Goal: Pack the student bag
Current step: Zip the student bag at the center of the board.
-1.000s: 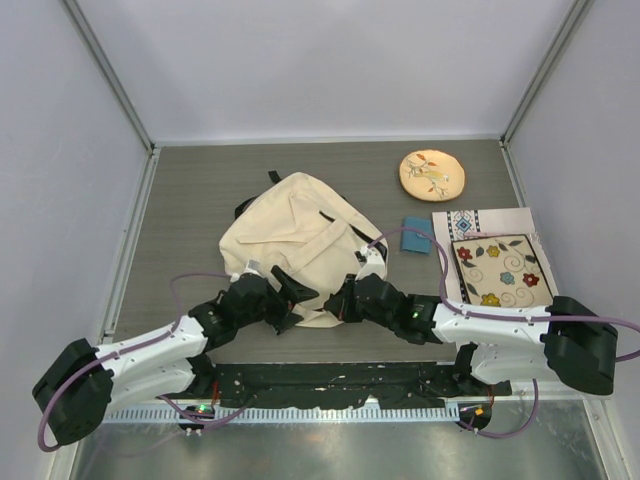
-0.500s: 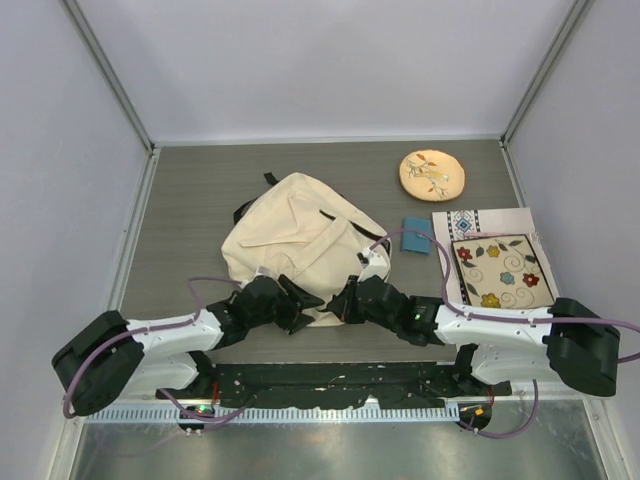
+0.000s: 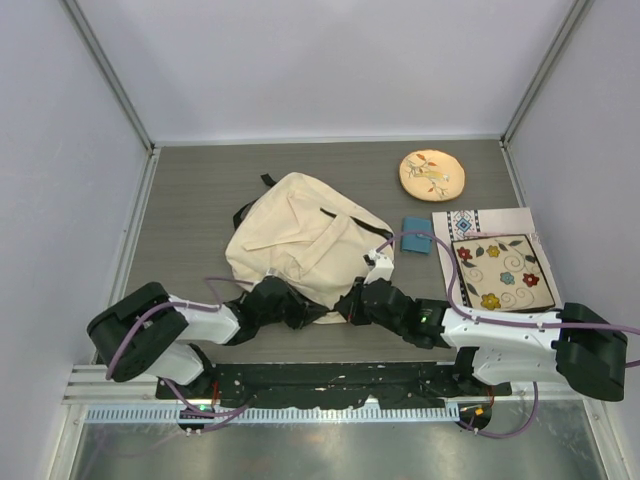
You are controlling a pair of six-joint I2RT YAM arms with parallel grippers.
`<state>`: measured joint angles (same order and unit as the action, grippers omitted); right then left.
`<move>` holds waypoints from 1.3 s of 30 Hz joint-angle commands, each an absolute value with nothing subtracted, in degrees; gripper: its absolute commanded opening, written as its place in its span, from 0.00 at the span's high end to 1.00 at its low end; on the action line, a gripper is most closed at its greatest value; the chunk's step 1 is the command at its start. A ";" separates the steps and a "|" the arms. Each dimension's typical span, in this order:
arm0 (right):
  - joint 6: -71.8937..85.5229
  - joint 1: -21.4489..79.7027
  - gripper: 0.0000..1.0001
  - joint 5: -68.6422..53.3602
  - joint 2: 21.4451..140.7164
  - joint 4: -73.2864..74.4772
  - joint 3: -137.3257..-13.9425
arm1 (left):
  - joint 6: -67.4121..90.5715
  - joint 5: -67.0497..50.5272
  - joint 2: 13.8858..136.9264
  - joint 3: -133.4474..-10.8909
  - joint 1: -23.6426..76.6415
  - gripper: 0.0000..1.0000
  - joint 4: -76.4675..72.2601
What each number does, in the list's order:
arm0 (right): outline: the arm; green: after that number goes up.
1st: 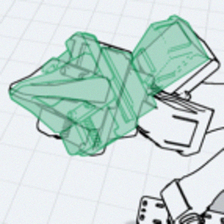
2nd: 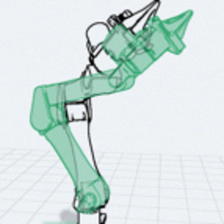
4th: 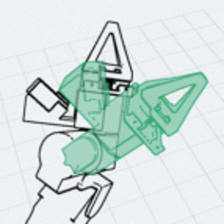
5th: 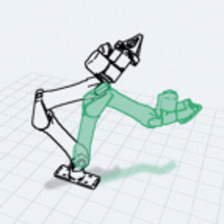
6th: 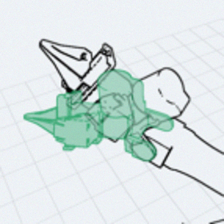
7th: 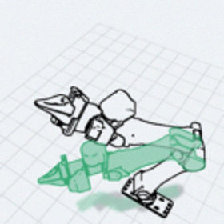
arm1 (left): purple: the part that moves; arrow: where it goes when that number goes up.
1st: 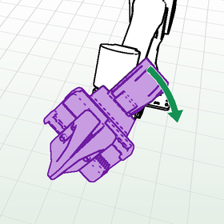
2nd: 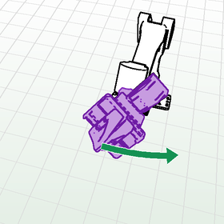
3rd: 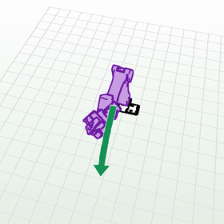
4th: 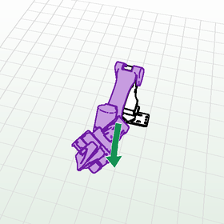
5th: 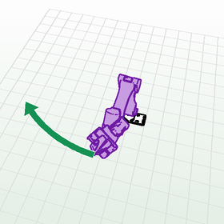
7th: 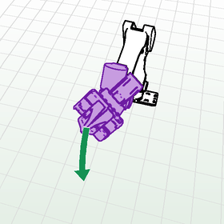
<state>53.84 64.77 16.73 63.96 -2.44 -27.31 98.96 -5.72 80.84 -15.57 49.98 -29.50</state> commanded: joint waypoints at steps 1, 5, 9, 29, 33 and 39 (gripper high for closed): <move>53.88 65.57 0.99 17.75 61.08 -6.68 -28.39 | 97.39 -6.42 82.36 -16.00 50.45 1.00 -32.08; 54.84 65.48 0.99 19.86 61.00 -4.75 -28.56 | 96.07 -2.48 77.71 -15.12 50.45 1.00 -25.77; 55.37 65.48 0.99 21.97 60.91 -2.55 -28.74 | 94.40 3.40 65.70 -13.89 50.36 1.00 -12.96; 56.61 64.77 0.99 29.09 52.91 4.75 -26.98 | 86.84 10.81 37.01 -13.88 44.47 1.00 18.28; 54.94 64.86 0.99 28.30 53.70 3.87 -27.77 | 88.15 8.54 34.98 -14.76 44.38 0.39 15.30; 54.05 64.86 0.99 27.51 55.28 2.82 -28.39 | 95.44 0.81 39.98 -17.66 44.73 0.13 10.03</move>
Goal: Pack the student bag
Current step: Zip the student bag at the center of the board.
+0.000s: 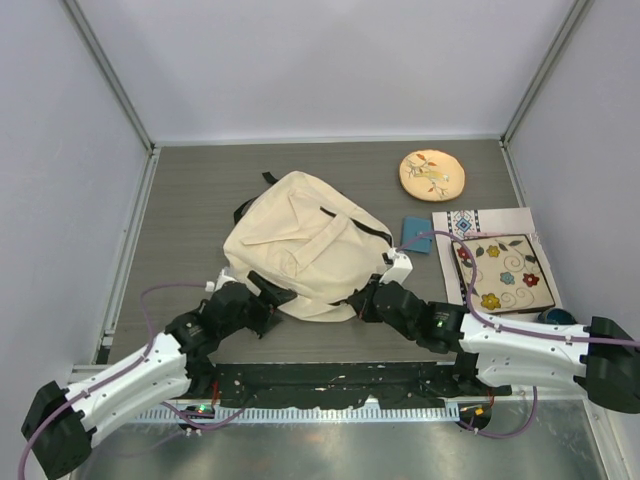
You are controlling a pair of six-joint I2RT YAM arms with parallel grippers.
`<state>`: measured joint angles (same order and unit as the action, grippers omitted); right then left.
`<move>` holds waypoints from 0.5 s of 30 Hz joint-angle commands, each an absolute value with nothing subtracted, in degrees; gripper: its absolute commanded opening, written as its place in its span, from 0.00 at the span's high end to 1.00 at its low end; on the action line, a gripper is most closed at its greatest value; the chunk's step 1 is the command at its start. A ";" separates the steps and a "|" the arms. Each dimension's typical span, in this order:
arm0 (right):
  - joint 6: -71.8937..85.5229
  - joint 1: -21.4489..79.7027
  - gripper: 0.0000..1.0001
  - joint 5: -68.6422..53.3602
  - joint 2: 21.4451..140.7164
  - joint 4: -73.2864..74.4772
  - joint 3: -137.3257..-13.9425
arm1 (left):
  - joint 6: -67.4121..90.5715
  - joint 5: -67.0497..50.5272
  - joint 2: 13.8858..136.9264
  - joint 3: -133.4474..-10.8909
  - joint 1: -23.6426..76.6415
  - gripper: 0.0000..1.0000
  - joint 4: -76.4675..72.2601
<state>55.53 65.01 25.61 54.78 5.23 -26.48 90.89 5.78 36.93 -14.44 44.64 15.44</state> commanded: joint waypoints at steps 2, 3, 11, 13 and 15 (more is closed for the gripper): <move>54.05 64.78 0.99 27.42 55.55 2.55 -28.39 | 97.63 -1.93 43.41 -18.45 45.52 0.12 6.61; 54.05 64.78 0.99 27.42 55.63 2.37 -28.39 | 97.99 -2.28 44.46 -18.72 46.57 0.12 5.29; 54.05 64.69 0.99 27.16 55.28 2.20 -28.30 | 102.04 -1.59 54.13 -19.78 50.71 0.12 -7.09; 54.14 64.86 0.99 26.81 55.20 2.11 -28.21 | 102.57 -1.23 56.24 -19.60 50.80 0.12 -8.87; 54.05 64.86 0.99 26.63 55.11 1.67 -27.95 | 102.66 -0.62 58.87 -19.60 50.80 0.14 -11.59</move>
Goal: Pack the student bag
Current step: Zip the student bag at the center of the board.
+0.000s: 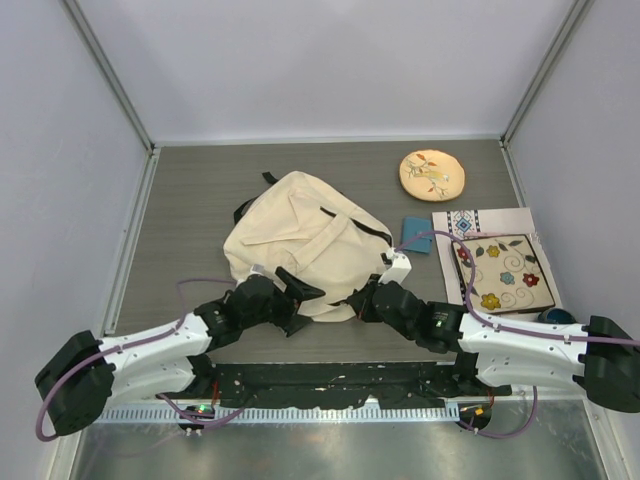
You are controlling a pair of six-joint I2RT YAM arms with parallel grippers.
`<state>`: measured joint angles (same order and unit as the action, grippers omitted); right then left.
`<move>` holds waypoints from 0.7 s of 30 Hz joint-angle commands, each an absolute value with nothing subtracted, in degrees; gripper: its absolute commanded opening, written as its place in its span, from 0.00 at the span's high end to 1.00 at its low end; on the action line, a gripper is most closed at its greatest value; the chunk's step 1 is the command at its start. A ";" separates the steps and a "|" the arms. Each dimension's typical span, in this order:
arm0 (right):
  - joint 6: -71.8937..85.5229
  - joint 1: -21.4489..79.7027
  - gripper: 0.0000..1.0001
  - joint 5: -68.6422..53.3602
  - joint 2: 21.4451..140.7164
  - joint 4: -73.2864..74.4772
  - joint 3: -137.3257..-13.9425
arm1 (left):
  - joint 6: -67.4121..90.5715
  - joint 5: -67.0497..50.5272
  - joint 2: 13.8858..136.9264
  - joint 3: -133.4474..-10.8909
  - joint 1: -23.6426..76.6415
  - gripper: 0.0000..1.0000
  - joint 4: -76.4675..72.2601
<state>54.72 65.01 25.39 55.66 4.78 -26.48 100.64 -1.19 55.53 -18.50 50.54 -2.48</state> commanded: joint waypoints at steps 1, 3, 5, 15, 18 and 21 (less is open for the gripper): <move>54.05 64.86 0.99 26.37 54.93 1.58 -27.86 | 102.66 -0.70 59.84 -19.69 50.80 0.15 -12.56; 54.05 64.78 0.99 26.19 54.84 1.23 -27.77 | 102.57 -0.53 63.00 -19.69 50.80 0.17 -15.46; 53.88 64.86 0.99 25.84 54.49 1.14 -27.69 | 102.57 -0.53 65.03 -19.77 50.80 0.20 -18.19; 53.88 64.86 0.99 24.61 52.65 0.88 -26.37 | 102.39 -0.53 73.91 -19.78 50.71 0.53 -25.66; 53.88 64.86 0.99 24.43 51.86 0.35 -25.75 | 101.78 1.32 74.44 -19.25 50.71 0.63 -26.54; 53.61 64.86 0.99 24.34 51.16 0.35 -25.40 | 101.52 1.93 74.53 -18.46 50.54 0.72 -26.46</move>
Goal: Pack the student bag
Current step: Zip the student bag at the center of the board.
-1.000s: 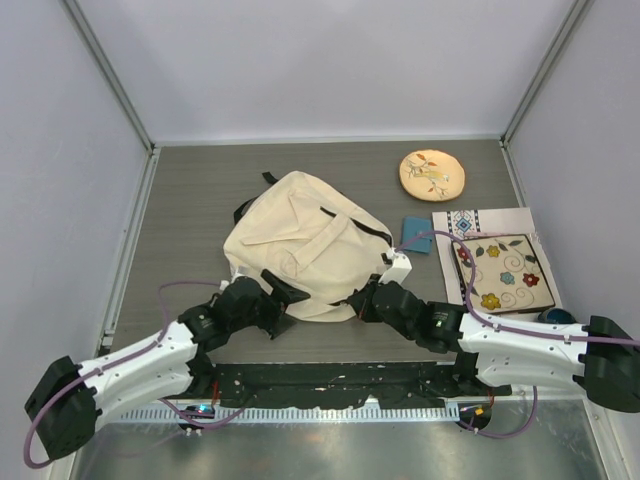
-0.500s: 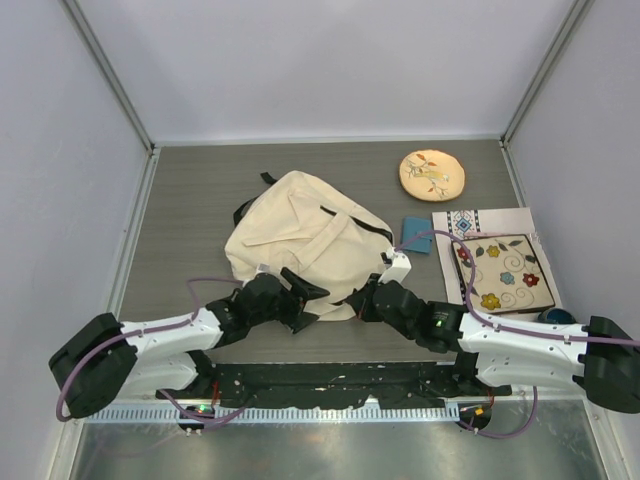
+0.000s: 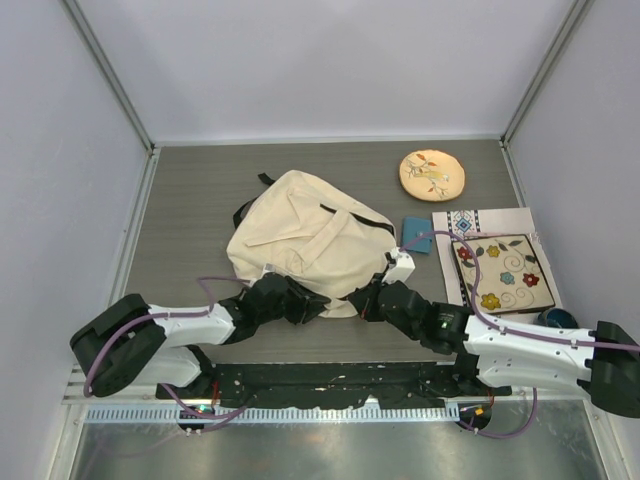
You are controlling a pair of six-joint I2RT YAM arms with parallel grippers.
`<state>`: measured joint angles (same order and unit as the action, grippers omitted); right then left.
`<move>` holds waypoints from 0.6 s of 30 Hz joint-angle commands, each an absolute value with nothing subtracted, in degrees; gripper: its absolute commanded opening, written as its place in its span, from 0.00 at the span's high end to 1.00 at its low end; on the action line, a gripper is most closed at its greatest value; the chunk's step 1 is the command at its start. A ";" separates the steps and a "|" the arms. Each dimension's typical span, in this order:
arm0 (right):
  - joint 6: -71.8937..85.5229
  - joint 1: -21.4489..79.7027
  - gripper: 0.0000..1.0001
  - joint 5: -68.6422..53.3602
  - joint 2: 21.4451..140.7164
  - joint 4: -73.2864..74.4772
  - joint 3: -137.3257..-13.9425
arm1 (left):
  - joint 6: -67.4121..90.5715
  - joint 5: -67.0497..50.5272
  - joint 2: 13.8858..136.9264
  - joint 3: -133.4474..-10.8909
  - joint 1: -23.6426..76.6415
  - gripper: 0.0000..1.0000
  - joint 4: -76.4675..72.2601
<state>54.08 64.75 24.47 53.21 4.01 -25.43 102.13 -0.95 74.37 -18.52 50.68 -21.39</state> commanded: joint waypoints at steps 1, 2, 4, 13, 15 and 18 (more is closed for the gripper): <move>53.53 64.86 0.99 24.26 51.07 0.35 -25.40 | 101.43 2.02 74.53 -18.28 50.45 0.74 -26.54; 53.35 64.95 0.99 24.26 50.98 0.35 -25.31 | 101.34 2.02 74.44 -17.93 50.28 0.82 -26.54; 53.26 64.86 0.99 24.34 50.71 0.26 -25.40 | 101.08 2.20 74.27 -17.67 50.19 0.90 -26.46; 53.96 64.86 0.99 25.75 50.10 0.88 -24.87 | 98.80 4.92 67.78 -16.53 49.22 1.00 -18.91; 54.40 64.86 0.99 26.63 50.01 2.10 -25.05 | 98.18 5.97 64.62 -16.09 48.78 1.00 -13.92; 55.28 64.78 0.99 28.39 50.10 3.78 -25.31 | 96.77 7.38 56.71 -14.51 46.85 1.00 -5.84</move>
